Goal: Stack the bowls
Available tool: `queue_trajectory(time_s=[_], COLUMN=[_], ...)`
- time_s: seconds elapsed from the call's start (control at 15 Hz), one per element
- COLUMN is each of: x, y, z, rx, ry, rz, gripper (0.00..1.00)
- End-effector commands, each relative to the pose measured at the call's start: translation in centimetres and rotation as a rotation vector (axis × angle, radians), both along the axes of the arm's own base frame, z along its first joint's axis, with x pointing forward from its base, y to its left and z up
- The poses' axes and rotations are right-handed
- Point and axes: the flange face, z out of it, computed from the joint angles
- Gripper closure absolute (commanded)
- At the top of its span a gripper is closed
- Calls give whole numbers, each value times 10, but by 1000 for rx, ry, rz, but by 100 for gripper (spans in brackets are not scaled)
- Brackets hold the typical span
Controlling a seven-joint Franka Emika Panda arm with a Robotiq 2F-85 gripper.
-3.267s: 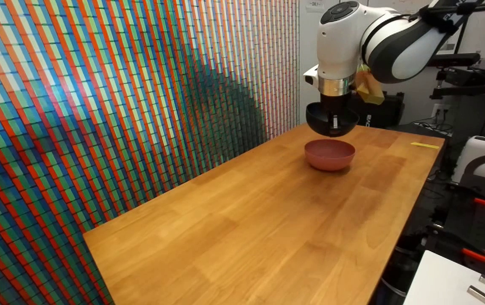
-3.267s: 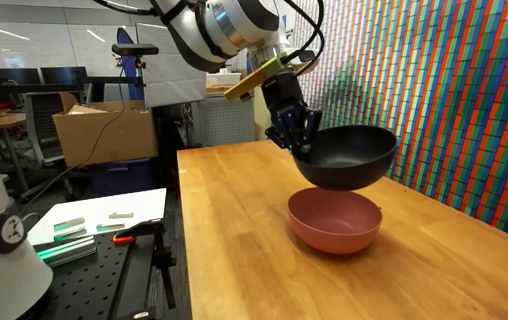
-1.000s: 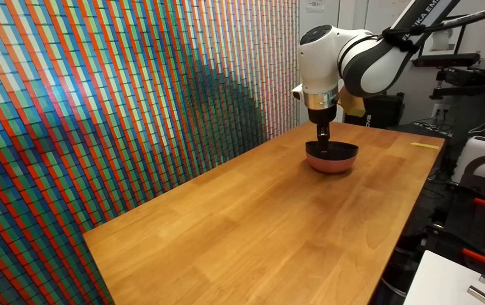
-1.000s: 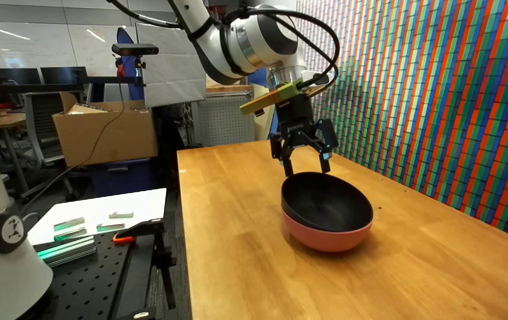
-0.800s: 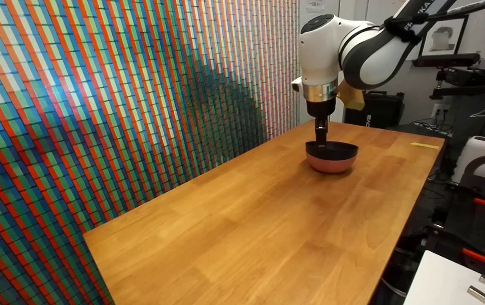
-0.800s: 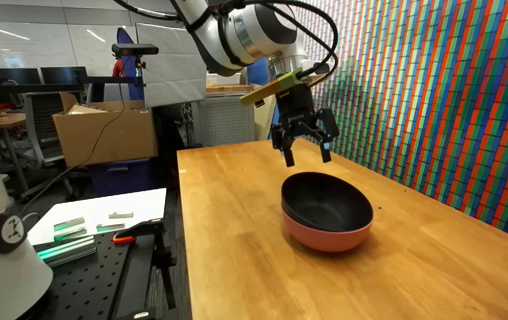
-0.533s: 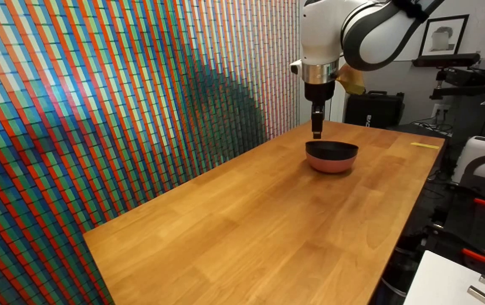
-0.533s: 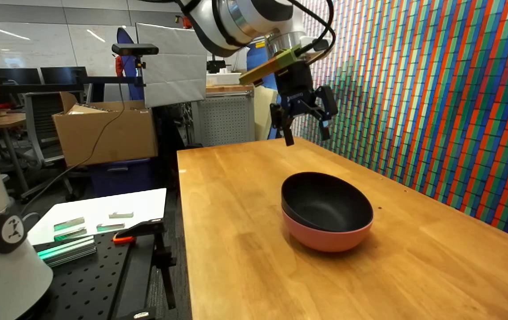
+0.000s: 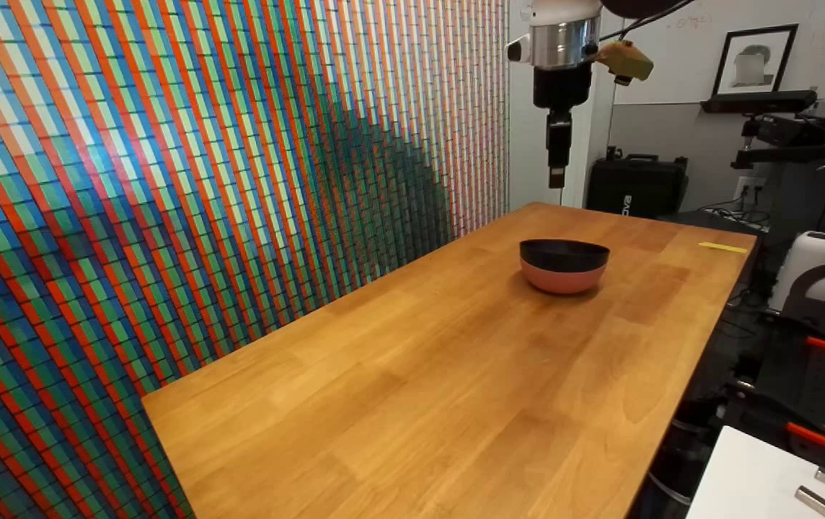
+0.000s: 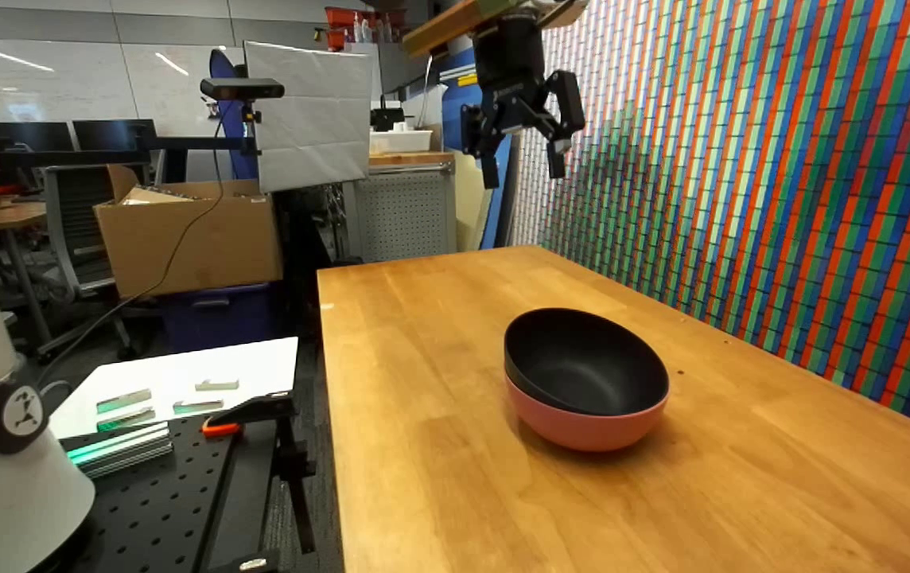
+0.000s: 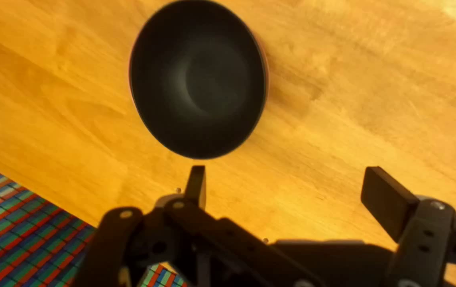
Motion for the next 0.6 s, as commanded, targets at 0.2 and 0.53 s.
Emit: queue_trajectory(time_s=[0.2, 0.53], x=[11, 18], y=[-110, -168], z=[62, 77], rx=[-14, 36], ry=[18, 20], rz=[-348, -599], gripper=[0, 0])
